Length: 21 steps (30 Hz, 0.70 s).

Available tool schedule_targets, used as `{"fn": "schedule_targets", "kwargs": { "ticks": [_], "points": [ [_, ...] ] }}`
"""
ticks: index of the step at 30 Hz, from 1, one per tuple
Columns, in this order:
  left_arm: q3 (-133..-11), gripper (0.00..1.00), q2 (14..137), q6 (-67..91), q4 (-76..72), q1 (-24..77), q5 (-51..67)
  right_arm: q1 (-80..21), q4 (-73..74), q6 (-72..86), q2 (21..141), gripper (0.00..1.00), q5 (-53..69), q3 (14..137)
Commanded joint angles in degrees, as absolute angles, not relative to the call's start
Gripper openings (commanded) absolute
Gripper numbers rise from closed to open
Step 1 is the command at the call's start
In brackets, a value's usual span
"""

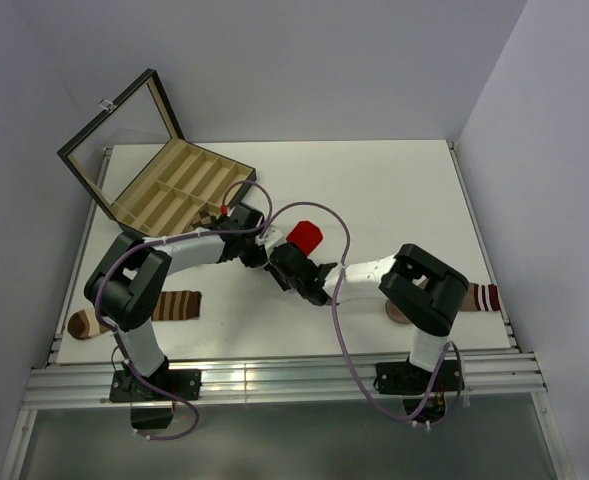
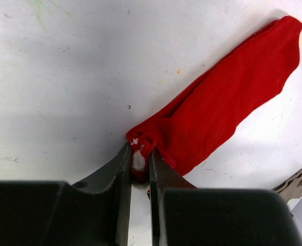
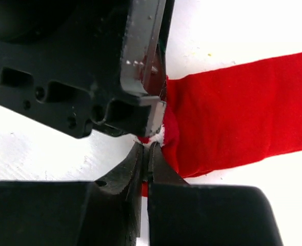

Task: Roll the socks
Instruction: Roll the sock at the center of the board.

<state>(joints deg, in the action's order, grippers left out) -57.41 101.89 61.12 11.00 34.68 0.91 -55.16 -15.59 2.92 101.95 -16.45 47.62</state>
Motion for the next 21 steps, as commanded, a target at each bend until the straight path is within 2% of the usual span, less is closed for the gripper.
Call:
{"fn": "schedule_targets", "kwargs": {
  "ticks": [1,2,4,6,11,14,21],
  "points": [
    [-56.3,0.05,101.0,59.8,11.9,34.1,2.6,-53.4,-7.0,4.4,104.1,0.0,-8.7,48.0],
    [-56.3,0.12,100.8,59.8,11.8,34.1,2.4,-51.4,-5.0,5.1,103.7,0.0,-5.0,49.1],
    [-55.8,0.2,100.1,59.9,11.4,33.9,1.8,-49.1,-1.6,6.1,102.7,0.0,5.6,50.6],
    [-55.3,0.34,99.5,60.5,10.8,33.9,1.1,-45.1,1.2,8.2,102.7,0.0,16.8,53.4],
    [-50.9,0.52,95.2,63.6,7.2,33.8,-2.0,-38.8,5.5,12.9,106.4,0.0,33.5,58.3],
    [-48.7,0.61,92.4,65.1,6.2,33.8,-3.6,-36.0,2.7,17.0,108.8,0.0,42.4,57.6],
    [-45.3,0.67,89.1,66.8,2.4,33.8,-2.3,-29.7,-9.7,29.5,113.6,0.0,54.2,53.8]
  ]
}}
